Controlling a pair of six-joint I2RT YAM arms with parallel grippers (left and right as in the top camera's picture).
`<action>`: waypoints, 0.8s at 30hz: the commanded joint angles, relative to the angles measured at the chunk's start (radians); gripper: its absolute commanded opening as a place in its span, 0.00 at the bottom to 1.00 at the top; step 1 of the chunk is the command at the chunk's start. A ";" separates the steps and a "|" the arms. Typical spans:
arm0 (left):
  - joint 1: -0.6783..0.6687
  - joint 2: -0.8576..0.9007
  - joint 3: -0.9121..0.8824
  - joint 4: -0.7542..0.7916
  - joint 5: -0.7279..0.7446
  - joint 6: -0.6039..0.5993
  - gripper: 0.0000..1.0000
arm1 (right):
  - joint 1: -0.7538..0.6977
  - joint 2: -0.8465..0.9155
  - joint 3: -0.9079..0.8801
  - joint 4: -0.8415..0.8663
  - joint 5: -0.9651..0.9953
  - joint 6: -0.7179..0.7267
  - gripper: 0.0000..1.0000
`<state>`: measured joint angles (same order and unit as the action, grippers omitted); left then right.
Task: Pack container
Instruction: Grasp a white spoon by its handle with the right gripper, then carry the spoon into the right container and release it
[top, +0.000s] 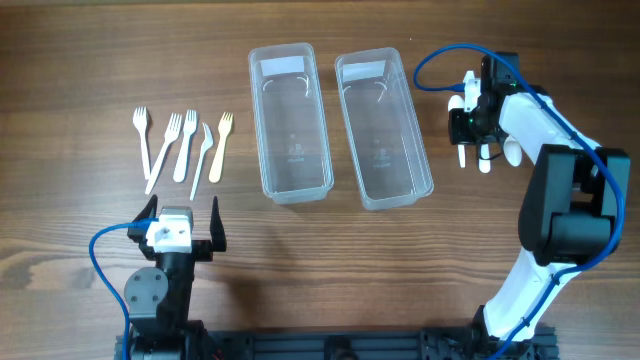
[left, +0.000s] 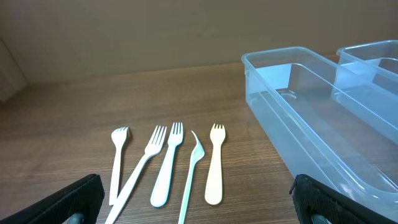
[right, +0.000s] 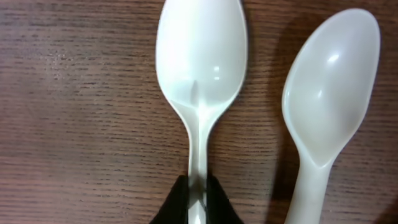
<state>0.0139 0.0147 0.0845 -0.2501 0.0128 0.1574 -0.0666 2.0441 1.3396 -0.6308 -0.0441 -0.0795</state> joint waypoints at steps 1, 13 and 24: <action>-0.001 -0.007 -0.008 0.003 0.001 0.019 1.00 | 0.007 0.060 -0.010 -0.007 -0.016 0.004 0.04; -0.001 -0.007 -0.008 0.003 0.001 0.019 1.00 | 0.008 -0.119 0.068 -0.070 -0.022 0.031 0.04; -0.001 -0.007 -0.008 0.003 0.001 0.019 1.00 | 0.084 -0.417 0.069 -0.129 -0.085 0.035 0.04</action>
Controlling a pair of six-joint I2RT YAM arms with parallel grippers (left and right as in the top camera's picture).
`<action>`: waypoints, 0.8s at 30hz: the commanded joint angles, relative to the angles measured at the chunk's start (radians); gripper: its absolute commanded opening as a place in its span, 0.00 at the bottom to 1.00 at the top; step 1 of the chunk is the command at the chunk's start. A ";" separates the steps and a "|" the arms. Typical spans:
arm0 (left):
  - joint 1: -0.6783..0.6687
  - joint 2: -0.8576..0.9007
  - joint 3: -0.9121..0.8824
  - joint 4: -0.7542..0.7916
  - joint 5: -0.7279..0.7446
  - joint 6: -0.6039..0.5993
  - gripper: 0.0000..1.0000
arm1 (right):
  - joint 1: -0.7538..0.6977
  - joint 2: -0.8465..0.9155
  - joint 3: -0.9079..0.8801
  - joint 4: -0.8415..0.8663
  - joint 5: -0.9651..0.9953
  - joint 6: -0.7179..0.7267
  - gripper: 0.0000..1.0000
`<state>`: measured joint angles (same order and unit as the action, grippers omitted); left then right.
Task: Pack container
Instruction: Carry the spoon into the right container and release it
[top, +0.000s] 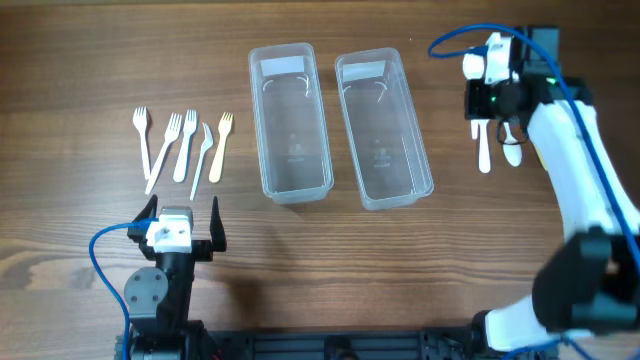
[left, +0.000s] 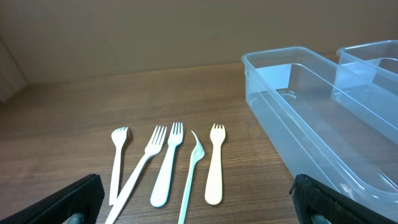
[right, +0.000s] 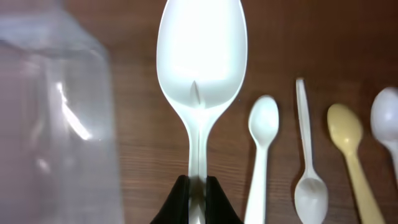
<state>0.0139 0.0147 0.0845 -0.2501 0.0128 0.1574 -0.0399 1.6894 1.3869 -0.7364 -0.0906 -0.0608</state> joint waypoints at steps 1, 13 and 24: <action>-0.001 -0.007 -0.008 0.003 0.001 0.019 1.00 | 0.079 -0.075 0.021 -0.032 -0.038 0.016 0.05; -0.001 -0.007 -0.008 0.003 0.001 0.019 1.00 | 0.377 -0.027 0.012 -0.069 0.005 0.066 0.04; -0.001 -0.007 -0.008 0.003 0.001 0.019 1.00 | 0.396 0.090 0.012 -0.049 0.023 0.090 0.09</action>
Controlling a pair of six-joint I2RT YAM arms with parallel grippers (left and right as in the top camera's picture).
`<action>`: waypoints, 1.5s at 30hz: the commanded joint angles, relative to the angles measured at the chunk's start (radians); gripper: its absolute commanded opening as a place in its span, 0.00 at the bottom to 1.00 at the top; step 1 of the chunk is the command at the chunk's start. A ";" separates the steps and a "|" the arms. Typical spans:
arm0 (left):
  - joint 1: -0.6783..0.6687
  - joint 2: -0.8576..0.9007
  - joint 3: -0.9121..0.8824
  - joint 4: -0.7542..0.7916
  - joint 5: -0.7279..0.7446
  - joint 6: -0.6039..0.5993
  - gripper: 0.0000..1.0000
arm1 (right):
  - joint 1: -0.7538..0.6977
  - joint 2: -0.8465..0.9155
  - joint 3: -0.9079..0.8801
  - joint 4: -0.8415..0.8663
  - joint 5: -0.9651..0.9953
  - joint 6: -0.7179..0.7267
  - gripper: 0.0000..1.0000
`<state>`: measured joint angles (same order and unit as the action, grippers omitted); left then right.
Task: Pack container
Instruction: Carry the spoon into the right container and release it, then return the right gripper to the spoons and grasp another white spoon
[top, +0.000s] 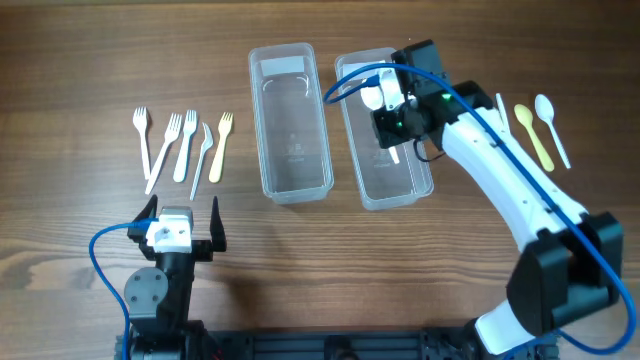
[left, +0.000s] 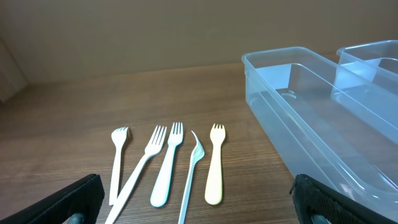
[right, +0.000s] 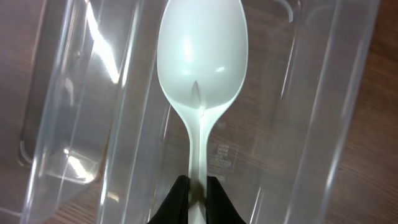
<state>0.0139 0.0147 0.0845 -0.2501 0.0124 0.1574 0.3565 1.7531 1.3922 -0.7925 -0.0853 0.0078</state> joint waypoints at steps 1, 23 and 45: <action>-0.001 -0.007 -0.008 0.003 0.001 0.019 1.00 | 0.000 0.028 0.006 0.008 0.018 0.021 0.13; -0.001 -0.007 -0.008 0.003 0.001 0.019 1.00 | -0.296 -0.053 0.137 -0.210 0.180 -0.021 0.64; -0.001 -0.007 -0.008 0.003 0.001 0.019 1.00 | -0.449 0.140 0.069 -0.075 0.153 -0.138 0.56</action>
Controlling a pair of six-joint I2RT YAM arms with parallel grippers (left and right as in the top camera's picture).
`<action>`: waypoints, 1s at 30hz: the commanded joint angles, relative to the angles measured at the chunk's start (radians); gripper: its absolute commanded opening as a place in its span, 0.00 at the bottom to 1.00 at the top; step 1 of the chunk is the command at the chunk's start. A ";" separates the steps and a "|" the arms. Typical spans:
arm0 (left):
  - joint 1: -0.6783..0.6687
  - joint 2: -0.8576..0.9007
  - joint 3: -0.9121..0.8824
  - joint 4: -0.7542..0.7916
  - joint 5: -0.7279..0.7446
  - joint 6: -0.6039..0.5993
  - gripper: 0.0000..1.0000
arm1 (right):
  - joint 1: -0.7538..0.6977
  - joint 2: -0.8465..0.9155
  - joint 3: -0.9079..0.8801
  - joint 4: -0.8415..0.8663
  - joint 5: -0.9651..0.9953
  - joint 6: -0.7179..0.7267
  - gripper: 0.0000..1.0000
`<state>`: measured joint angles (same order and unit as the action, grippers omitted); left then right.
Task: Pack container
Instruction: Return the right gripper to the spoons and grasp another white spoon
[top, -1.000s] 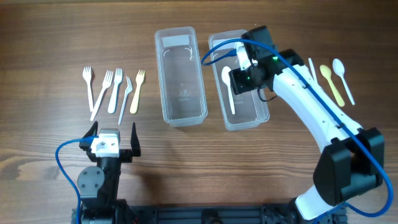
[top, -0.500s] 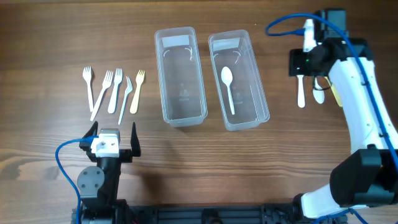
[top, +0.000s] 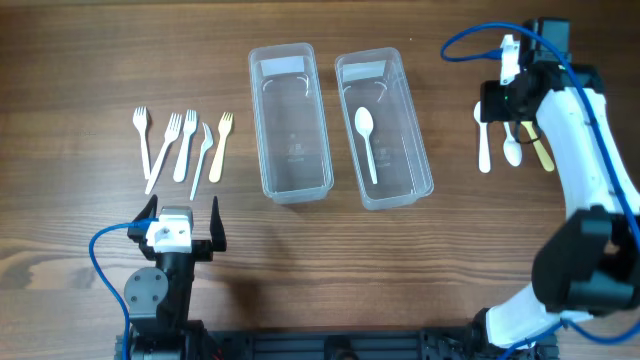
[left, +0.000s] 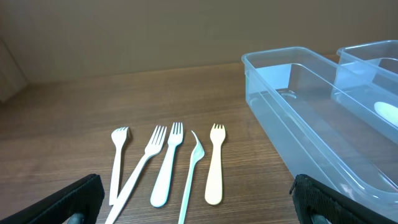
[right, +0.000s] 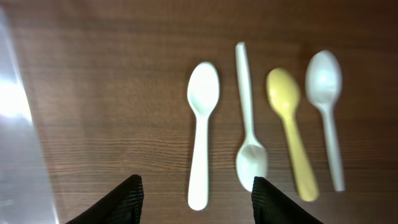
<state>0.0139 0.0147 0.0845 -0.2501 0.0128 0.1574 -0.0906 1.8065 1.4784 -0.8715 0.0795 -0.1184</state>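
Note:
Two clear plastic containers stand side by side, the left one bare inside, the right one holding a white spoon along its floor. The spoon's bowl also shows in the left wrist view. My right gripper hangs open and holds nothing over a row of several loose spoons right of the containers; one is yellow. My left gripper rests open at the front left, behind a row of several forks.
The forks lie on the wooden table left of the containers, one of them cream-yellow. The right arm reaches from the front right up along the table's right edge. Blue cables loop off both arms.
My right gripper was shut on the white spoon over the right container. Now the spoon lies inside that container, and the gripper is open above the loose spoons at the right.
My right gripper was shut on a white spoon lying on the table among the others at the right. Then it held the spoon raised there, then over the right container. The spoon now lies in that container. The left arm has stayed still throughout.

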 joint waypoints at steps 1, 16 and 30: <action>-0.001 -0.007 -0.008 0.003 0.001 0.019 1.00 | -0.002 0.103 -0.017 0.005 -0.012 -0.011 0.56; -0.001 -0.007 -0.008 0.003 0.001 0.019 1.00 | -0.003 0.283 -0.017 0.065 -0.004 0.017 0.55; -0.001 -0.007 -0.008 0.003 0.001 0.019 1.00 | -0.062 0.285 -0.018 0.097 -0.009 0.043 0.54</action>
<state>0.0139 0.0147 0.0845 -0.2501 0.0128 0.1570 -0.1215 2.0678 1.4643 -0.7761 0.0792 -0.0948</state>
